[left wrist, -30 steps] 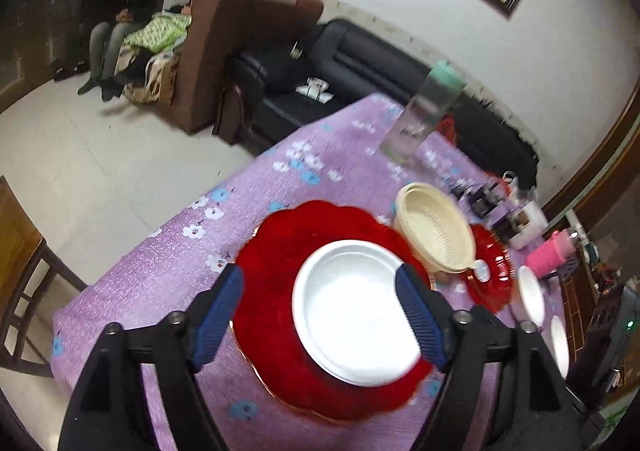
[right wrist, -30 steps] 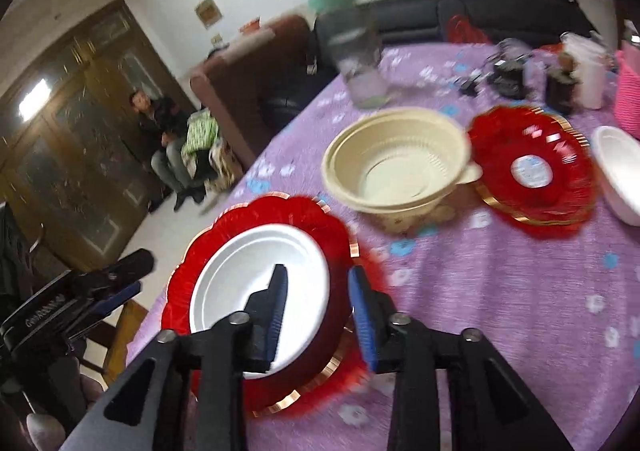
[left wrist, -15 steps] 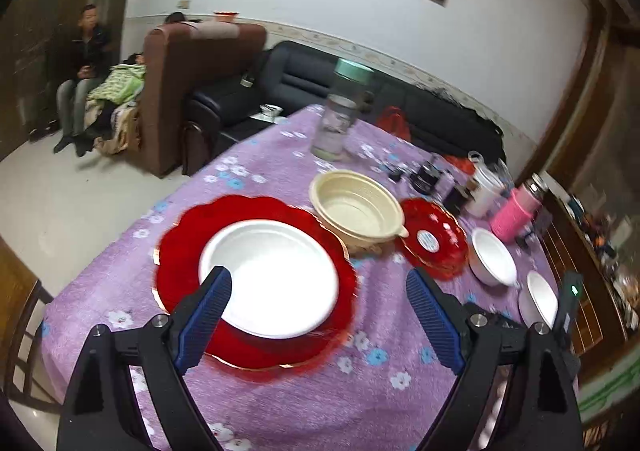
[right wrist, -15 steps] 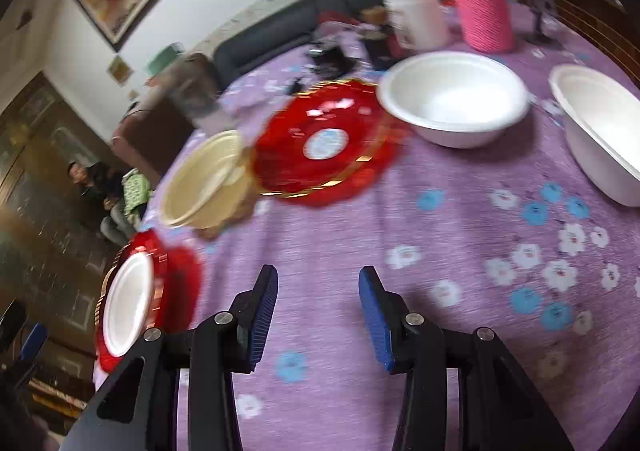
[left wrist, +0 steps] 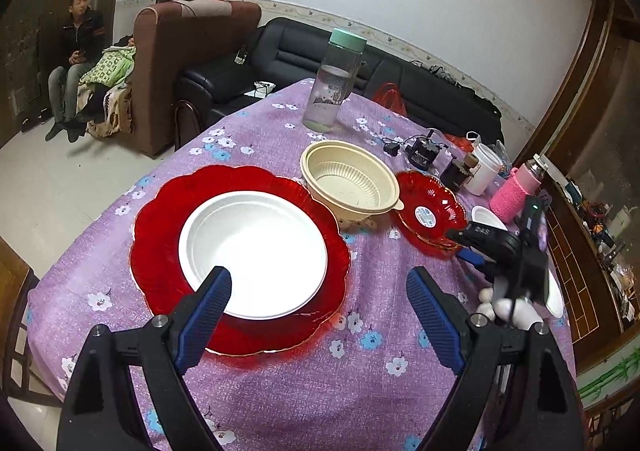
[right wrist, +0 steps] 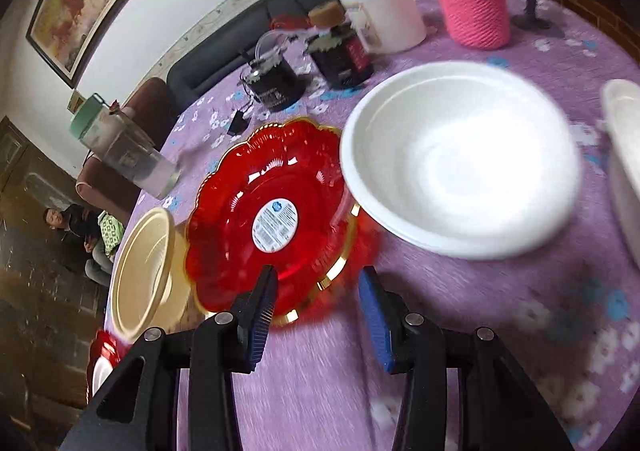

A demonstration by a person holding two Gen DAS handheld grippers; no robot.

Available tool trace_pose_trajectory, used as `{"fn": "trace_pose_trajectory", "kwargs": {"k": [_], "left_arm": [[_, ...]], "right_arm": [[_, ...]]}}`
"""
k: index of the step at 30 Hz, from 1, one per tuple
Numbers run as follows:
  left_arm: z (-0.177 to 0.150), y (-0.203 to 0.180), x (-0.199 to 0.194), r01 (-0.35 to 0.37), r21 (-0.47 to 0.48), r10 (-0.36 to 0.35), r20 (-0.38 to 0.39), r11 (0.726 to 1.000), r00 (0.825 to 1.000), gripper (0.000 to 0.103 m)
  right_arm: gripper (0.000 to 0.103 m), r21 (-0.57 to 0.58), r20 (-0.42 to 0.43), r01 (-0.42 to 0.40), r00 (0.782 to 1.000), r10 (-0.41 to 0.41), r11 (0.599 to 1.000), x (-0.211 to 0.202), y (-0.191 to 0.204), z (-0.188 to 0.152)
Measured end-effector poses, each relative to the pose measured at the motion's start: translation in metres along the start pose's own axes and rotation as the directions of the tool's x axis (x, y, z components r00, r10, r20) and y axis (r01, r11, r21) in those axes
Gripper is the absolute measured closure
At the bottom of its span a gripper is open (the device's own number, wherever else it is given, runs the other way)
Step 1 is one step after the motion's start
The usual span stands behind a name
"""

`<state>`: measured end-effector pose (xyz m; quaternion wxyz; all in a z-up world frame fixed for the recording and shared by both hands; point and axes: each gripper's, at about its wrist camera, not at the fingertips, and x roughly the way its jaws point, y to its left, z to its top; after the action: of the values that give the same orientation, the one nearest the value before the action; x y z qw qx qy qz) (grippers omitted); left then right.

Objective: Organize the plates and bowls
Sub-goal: 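Grasp the rim of the small labeled red plate with both grippers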

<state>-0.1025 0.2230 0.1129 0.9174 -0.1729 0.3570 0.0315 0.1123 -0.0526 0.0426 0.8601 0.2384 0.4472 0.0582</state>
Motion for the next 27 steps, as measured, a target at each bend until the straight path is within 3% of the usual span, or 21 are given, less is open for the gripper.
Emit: {"fn": "trace_pose_trajectory", "kwargs": {"k": [1, 2, 9, 13, 17, 19, 20, 22, 24, 27], "left_arm": [[0.000, 0.000, 0.001, 0.003, -0.003, -0.003, -0.006, 1.000, 1.000, 0.014], [0.000, 0.001, 0.002, 0.005, -0.005, -0.005, -0.011, 1.000, 1.000, 0.014], [0.000, -0.008, 0.011, 0.025, 0.023, -0.024, -0.033, 0.999, 0.999, 0.014], [-0.005, -0.017, 0.020, 0.045, 0.058, -0.041, -0.064, 0.997, 0.997, 0.014], [-0.015, -0.039, 0.037, 0.099, 0.101, -0.086, -0.127, 0.990, 0.988, 0.014], [-0.021, -0.053, 0.044, 0.132, 0.122, -0.113, -0.153, 0.984, 0.982, 0.015], [-0.024, -0.062, 0.049, 0.145, 0.139, -0.121, -0.167, 0.980, 0.979, 0.015], [-0.032, -0.083, 0.065, 0.160, 0.186, -0.120, -0.211, 0.969, 0.970, 0.015], [-0.042, -0.095, 0.080, 0.169, 0.206, -0.114, -0.256, 0.964, 0.960, 0.015], [-0.055, -0.108, 0.102, 0.177, 0.221, -0.103, -0.308, 0.959, 0.946, 0.015]], "right_arm": [[0.083, 0.015, -0.016, 0.001, 1.000, -0.001, 1.000, 0.005, -0.002, 0.001], [0.086, 0.031, -0.024, -0.006, 1.000, 0.006, 0.999, 0.007, -0.004, 0.001], [0.088, 0.006, -0.101, -0.072, 0.992, 0.072, 0.997, -0.029, -0.020, -0.028], [0.089, -0.046, -0.212, -0.089, 0.974, 0.077, 0.995, -0.067, -0.050, -0.063], [0.089, -0.123, -0.255, -0.066, 0.966, 0.033, 0.990, -0.101, -0.079, -0.087], [0.089, -0.201, -0.201, -0.002, 0.979, -0.039, 0.979, -0.117, -0.080, -0.092], [0.087, -0.247, -0.152, 0.044, 0.985, -0.084, 0.968, -0.126, -0.079, -0.094], [0.074, -0.265, -0.104, 0.066, 0.990, -0.097, 0.962, -0.134, -0.079, -0.095], [0.052, -0.244, -0.074, 0.049, 0.995, -0.069, 0.969, -0.139, -0.084, -0.093], [0.052, -0.228, -0.061, 0.026, 0.997, -0.041, 0.973, -0.136, -0.086, -0.094]]}}
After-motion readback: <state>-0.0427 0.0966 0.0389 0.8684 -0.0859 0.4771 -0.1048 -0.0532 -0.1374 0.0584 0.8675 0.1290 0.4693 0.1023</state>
